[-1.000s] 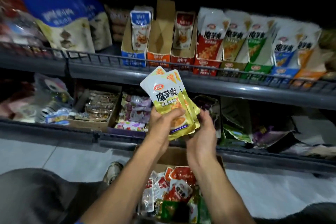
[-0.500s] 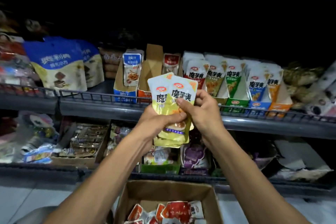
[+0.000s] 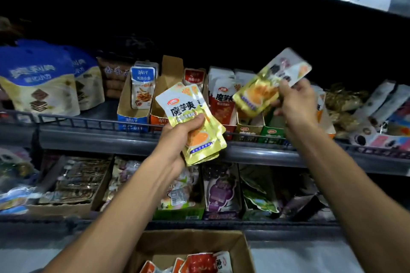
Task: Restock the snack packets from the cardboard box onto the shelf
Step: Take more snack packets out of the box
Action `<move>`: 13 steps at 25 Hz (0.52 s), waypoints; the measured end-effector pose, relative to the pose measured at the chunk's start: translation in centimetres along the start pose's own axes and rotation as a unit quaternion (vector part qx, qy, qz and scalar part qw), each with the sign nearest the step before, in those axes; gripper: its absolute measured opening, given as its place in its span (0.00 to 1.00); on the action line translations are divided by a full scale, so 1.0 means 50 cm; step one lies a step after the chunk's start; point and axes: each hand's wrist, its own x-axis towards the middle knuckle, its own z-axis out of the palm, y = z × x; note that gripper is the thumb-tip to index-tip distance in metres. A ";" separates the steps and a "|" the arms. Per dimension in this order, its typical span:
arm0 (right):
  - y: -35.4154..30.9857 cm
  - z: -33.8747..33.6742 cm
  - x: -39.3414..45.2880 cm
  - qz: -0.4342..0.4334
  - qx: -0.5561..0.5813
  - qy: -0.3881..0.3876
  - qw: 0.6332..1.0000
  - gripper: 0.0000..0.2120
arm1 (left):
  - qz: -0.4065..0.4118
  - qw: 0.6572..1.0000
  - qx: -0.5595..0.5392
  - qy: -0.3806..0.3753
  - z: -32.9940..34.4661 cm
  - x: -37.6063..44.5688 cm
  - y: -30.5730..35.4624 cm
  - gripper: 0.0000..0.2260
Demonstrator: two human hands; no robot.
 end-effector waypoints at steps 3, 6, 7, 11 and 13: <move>-0.006 -0.014 0.073 -0.067 -0.099 -0.036 0.992 0.05 | 0.007 1.000 0.002 0.015 -0.007 0.014 0.011 0.15; 0.018 0.011 0.088 -0.023 -0.105 -0.087 0.990 0.06 | 0.005 1.000 0.007 0.019 -0.003 0.019 0.010 0.13; 0.028 0.020 0.087 -0.002 -0.089 -0.092 0.992 0.05 | 0.004 1.000 0.007 0.015 0.000 0.018 0.007 0.12; 0.086 0.035 0.102 0.012 -0.188 -0.070 0.980 0.03 | 0.007 1.000 0.009 0.012 0.006 0.024 0.000 0.10; 0.110 0.034 0.109 -0.038 -0.311 -0.065 0.947 0.04 | 0.002 1.000 0.012 0.010 0.006 0.027 -0.001 0.11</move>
